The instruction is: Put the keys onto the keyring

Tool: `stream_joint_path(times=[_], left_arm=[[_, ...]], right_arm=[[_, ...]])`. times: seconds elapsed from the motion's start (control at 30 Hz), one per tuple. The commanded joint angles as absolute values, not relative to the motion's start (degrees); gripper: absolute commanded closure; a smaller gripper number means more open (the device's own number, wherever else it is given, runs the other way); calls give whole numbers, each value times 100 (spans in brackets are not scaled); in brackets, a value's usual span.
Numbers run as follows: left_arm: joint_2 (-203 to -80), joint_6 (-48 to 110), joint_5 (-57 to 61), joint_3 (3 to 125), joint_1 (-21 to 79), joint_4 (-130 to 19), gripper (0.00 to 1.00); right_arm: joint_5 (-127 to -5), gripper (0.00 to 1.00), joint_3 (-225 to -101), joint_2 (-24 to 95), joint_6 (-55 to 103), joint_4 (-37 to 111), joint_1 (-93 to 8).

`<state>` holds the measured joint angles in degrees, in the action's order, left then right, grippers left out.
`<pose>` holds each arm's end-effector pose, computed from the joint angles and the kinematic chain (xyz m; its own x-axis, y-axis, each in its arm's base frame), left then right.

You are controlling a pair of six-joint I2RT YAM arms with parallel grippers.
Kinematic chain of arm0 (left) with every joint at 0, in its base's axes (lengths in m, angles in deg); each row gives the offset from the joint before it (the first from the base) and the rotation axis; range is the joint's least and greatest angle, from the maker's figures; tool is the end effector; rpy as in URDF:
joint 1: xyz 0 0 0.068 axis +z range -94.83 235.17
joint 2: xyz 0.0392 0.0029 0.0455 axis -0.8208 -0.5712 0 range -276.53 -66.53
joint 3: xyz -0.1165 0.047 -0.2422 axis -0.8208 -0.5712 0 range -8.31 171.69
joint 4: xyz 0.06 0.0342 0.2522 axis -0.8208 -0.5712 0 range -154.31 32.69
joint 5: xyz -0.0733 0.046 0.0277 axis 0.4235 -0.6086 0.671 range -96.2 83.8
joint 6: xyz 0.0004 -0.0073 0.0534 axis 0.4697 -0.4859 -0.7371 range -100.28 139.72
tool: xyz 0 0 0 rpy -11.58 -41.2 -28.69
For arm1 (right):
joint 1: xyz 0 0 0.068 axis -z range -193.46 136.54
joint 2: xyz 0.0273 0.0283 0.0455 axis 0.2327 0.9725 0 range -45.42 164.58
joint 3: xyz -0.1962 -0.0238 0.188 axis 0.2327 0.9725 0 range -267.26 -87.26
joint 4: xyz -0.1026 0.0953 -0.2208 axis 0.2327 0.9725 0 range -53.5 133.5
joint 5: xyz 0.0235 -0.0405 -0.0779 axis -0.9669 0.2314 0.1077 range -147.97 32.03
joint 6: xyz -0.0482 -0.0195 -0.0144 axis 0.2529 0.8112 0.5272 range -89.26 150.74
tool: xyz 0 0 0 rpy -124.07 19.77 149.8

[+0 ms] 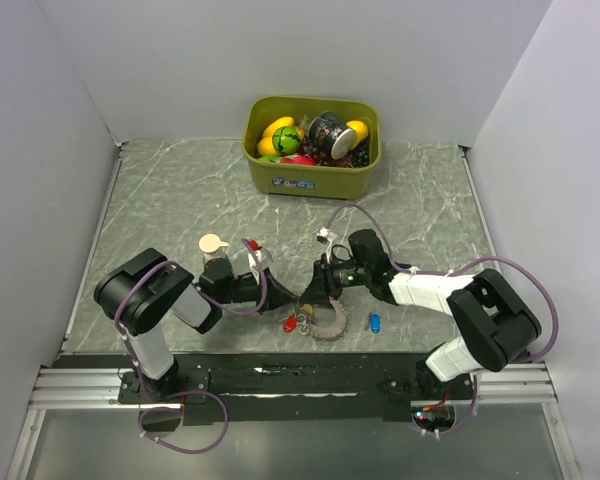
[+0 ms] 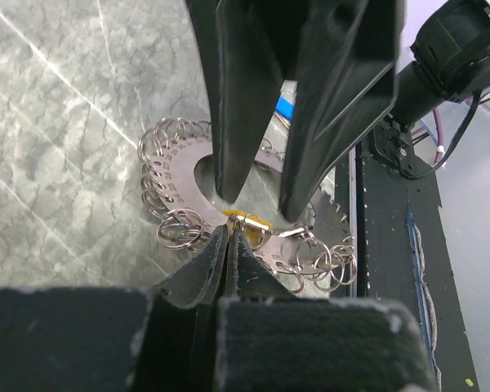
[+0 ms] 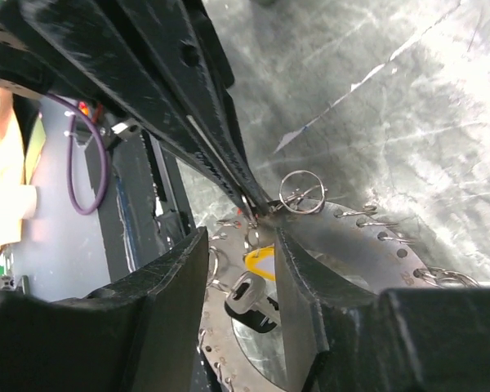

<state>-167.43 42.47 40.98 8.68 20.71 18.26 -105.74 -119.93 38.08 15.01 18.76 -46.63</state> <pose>0.1935 -0.1645 0.1212 -0.4905 0.0177 -0.8713 0.8602 0.1699 -0.4808 0.2144 0.1716 0.1702 -0.6804 -0.2270 -0.6968 -0.7299 0.2959 0.6162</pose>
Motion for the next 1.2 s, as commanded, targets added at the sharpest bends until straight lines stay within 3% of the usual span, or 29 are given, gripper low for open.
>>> stream_joint_path(times=[0.0,0.17,0.27,0.5,0.8,1.17], left_arm=[[-16278,3977,4293,804,2045,4122,99],[-15347,3268,4319,935,2045,2842,99],[-14582,2477,4363,1260,2036,1129,99],[-13693,1103,4557,1964,2010,-1616,99],[-13850,970,4205,1701,1852,-1576,99],[-13983,1023,4232,1603,1702,-1381,99]], right_arm=[[-10377,56,-12189,3677,1475,1681,-4730],[-9929,57,-12469,3053,1141,2040,-4703],[-9780,55,-12584,2597,1035,2217,-4624],[-9383,38,-12742,1839,929,2734,-4352],[-9260,27,-12813,1962,482,3043,-4255],[-9497,32,-13393,2322,604,4018,-4237]])
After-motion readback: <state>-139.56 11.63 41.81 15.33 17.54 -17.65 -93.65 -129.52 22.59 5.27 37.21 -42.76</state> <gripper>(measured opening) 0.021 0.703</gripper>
